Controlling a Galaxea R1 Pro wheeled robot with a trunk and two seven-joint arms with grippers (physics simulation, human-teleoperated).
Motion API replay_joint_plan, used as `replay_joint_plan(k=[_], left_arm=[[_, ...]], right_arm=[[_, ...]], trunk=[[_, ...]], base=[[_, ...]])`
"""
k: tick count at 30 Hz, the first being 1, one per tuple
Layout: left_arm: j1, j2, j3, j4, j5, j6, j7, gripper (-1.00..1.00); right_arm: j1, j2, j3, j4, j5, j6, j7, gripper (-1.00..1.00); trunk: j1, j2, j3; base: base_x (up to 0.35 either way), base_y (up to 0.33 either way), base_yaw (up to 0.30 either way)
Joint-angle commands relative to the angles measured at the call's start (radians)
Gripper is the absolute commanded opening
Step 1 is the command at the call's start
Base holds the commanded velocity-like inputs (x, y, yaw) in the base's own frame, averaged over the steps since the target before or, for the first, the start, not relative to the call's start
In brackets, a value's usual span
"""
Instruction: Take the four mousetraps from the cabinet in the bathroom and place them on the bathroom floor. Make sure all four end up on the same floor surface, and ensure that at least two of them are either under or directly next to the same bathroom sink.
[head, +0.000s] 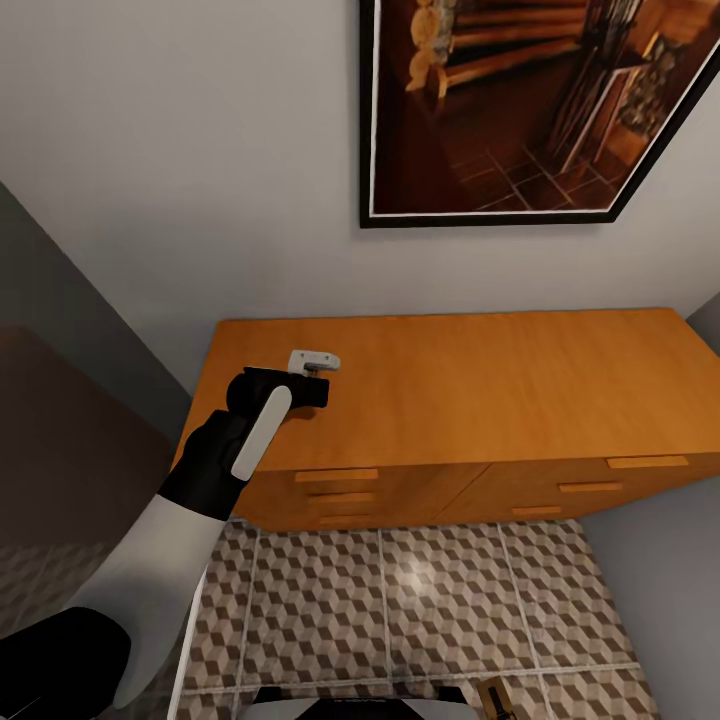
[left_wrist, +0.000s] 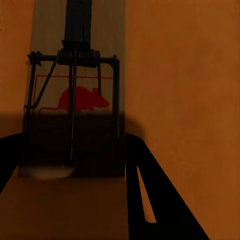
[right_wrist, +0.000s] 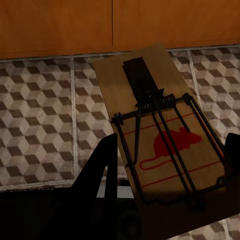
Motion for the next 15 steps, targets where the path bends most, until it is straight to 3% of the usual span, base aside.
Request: replay_joint_plan(k=[1, 15], left_arm=[[-0.001, 0.0, -0.001, 0.029, 0.019, 0.001, 0.008, -1.0], [-0.001, 0.001, 0.0, -0.149, 0.019, 0.004, 0.008, -1.0]], right_arm=[[0.0, 0.0, 0.009, 0.0, -0.003, -0.002, -0.008, -1.0], [0.0, 0.0, 0.009, 0.0, -0.004, -0.002, -0.008, -1.0]], trunk=[[0.001, -0.001, -0.001], [0.001, -0.001, -0.001]], base=[[0.0, 0.0, 0.0], [0.0, 0.0, 0.0]])
